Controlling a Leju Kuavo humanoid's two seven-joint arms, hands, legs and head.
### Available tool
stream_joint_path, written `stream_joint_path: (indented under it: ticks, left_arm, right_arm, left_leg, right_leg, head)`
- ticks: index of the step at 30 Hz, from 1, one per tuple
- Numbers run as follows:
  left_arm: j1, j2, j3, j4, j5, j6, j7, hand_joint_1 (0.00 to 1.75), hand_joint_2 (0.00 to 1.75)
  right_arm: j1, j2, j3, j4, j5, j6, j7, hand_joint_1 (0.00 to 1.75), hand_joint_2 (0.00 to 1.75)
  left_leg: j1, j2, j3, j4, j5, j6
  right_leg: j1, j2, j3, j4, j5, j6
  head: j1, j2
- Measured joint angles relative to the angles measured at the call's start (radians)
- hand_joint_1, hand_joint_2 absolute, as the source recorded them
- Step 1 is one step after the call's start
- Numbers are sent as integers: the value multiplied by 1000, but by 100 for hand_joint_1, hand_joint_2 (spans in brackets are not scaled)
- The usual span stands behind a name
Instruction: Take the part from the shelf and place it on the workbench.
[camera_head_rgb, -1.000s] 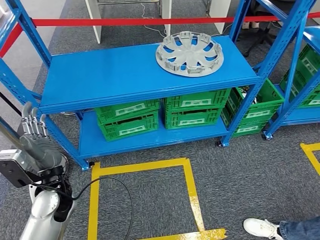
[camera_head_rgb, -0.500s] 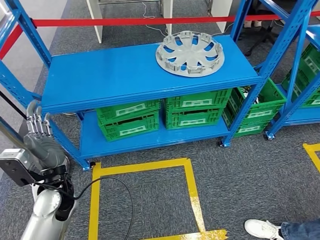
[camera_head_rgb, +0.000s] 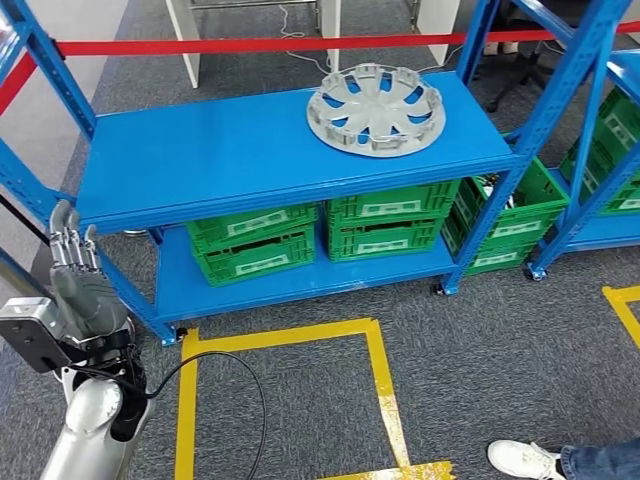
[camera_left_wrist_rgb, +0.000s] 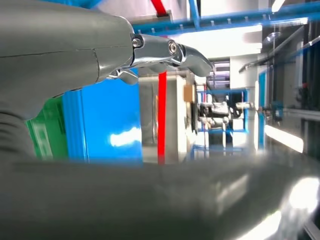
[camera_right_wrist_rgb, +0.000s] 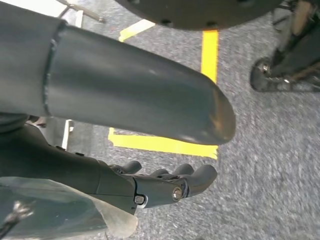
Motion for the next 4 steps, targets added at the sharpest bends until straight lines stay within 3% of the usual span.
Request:
stream_joint_path:
  ticks: [3, 4]
  left_arm:
    - [-4, -6, 0, 1, -11, 24, 1, 0, 175]
    - [-6, -8, 0, 2, -12, 27, 1, 0, 175]
  right_arm:
    - [0, 0, 0, 0, 0, -1, 3, 0, 175]
    - [0, 0, 0, 0, -1, -1, 3, 0, 175]
  left_leg:
    - [5, 1, 9, -14, 3, 15]
    - [7, 1, 12, -17, 4, 17]
  right_leg:
    - [-2, -2, -15, 26, -25, 15]
    - [-2, -2, -21, 37, -33, 17]
  head:
    - [2, 0]
    - [3, 0]
